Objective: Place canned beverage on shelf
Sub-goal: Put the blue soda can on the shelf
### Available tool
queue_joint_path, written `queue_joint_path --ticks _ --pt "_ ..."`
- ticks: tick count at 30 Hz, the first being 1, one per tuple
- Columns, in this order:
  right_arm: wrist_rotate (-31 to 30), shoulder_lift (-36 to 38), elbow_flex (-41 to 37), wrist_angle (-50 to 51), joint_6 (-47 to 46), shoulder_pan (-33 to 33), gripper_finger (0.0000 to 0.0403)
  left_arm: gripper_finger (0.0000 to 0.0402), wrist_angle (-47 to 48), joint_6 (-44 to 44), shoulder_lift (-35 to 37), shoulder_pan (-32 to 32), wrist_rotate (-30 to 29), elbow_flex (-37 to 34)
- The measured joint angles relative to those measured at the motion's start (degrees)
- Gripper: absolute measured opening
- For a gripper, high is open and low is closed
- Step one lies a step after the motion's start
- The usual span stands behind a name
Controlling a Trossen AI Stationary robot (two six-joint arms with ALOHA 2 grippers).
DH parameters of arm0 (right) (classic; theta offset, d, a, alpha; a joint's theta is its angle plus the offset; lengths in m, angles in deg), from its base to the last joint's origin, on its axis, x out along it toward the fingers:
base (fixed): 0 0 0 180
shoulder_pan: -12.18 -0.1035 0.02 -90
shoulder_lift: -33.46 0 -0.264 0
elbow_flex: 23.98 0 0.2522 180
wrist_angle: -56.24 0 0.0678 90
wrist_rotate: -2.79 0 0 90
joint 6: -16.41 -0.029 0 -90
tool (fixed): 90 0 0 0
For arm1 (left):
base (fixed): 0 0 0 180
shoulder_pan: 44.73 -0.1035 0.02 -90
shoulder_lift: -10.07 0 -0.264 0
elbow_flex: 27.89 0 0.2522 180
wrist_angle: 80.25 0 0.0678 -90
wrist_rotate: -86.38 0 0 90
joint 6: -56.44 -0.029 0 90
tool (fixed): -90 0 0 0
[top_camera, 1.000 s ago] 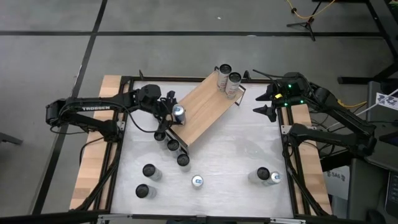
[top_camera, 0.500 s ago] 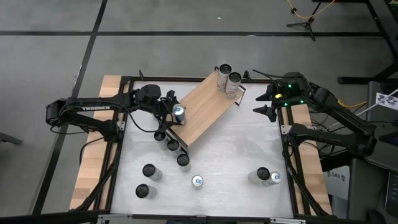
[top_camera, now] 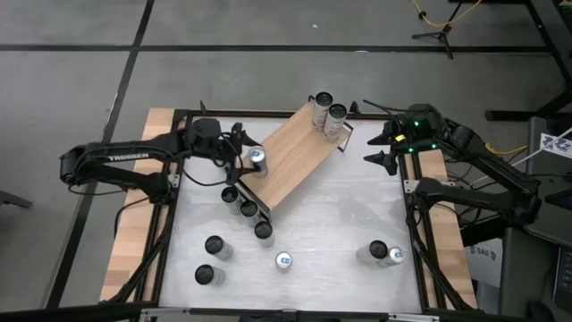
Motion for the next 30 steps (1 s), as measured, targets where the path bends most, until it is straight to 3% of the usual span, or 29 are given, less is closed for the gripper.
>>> queue_joint_path --ticks 14,25,30 --pt "0.0 0.0 0.0 0.0 0.0 0.0 0.0305 0.0354 7.2 14.4 3.2 0.7 -4.5 0.0" --pt "0.0 0.0 0.0 0.0 0.0 0.0 0.0305 0.0354 8.0 24.9 3.2 8.8 -22.3 0.0" --pt "0.0 0.0 0.0 0.0 0.0 0.0 0.0305 0.0354 8.1 29.0 3.2 11.9 -26.4 0.0"
